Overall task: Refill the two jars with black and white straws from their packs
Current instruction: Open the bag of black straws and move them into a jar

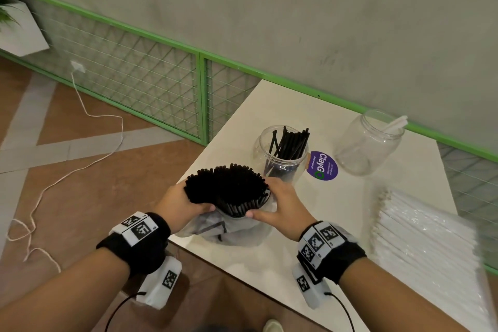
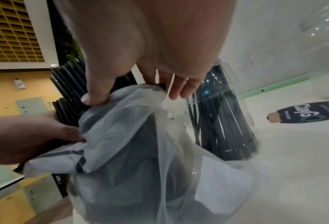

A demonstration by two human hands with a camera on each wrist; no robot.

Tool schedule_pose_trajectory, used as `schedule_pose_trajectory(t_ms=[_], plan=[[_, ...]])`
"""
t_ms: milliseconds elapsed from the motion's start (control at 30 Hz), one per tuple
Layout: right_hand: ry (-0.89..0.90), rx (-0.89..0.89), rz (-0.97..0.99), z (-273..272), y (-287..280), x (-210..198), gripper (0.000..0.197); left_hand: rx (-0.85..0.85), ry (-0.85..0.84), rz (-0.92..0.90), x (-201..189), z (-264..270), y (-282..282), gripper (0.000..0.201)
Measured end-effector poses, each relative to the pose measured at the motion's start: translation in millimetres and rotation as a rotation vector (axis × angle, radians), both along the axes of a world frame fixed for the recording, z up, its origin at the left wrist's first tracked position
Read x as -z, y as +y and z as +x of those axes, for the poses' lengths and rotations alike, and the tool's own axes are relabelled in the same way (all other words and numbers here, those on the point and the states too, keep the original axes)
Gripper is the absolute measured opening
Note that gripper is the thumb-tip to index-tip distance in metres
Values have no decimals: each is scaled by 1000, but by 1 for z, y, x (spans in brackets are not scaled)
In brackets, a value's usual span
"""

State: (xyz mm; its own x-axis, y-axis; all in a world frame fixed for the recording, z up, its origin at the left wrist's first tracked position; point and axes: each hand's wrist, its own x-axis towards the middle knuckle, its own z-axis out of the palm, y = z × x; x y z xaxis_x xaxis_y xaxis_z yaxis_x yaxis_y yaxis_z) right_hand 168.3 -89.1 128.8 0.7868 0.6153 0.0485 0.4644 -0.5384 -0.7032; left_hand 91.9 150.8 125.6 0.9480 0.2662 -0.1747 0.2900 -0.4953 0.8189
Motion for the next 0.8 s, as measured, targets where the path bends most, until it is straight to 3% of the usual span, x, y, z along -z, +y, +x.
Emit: schedule_pose_trajectory(t_ms=[100,200,333,500,533,667,800], plan=[[-272,65,-45,-4,4,-8,83,10,-14,-13,1,-1,-2,43],[-423,83,34,-4,8,-16,66,37,-50,-22,-3,0,-9,39],[-121,112,148,-7,10,-22,54,41,-58,-38,-6,1,-15,40],[242,231,333,-15,10,-11,85,59,-22,-2,-2,1,-15,47],[257,240,340,-15,10,-7,84,62,-25,3,-2,1,-16,49],[163,223,258,-15,13,-2,47,86,-17,45,-5,3,-15,48],[72,218,254,-10,16,-7,25,75,-24,39,-4,3,-12,48]])
